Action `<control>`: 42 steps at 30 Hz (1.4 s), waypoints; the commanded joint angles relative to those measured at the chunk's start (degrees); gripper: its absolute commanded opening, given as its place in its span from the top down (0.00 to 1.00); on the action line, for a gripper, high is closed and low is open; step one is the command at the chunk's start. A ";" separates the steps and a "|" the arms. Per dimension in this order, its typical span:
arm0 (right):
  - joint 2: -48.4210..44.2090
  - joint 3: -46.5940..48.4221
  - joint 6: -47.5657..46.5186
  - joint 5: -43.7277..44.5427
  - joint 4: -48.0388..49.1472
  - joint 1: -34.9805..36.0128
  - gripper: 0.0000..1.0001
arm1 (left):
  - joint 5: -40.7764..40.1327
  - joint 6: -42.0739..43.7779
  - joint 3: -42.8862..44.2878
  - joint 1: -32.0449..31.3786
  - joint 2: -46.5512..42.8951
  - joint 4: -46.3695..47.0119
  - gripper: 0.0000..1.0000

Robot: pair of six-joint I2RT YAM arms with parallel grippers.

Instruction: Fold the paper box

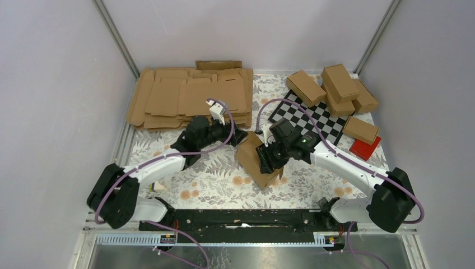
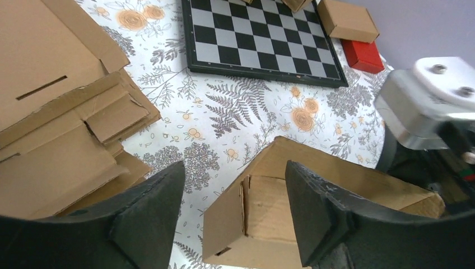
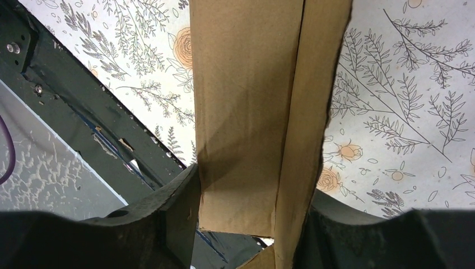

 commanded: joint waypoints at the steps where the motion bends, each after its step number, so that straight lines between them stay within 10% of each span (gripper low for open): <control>1: 0.79 3.53 -1.19 -0.95 -0.61 0.66 0.51 | 4.65 1.54 4.80 0.20 4.45 2.52 0.35; 10: 2.00 4.70 -0.94 2.20 -1.67 0.73 0.51 | 7.72 3.10 7.48 0.07 5.99 -1.97 1.00; 42: 8.11 4.88 -0.25 15.80 -1.30 3.62 0.07 | -8.99 1.52 -8.56 -9.59 2.40 12.88 1.00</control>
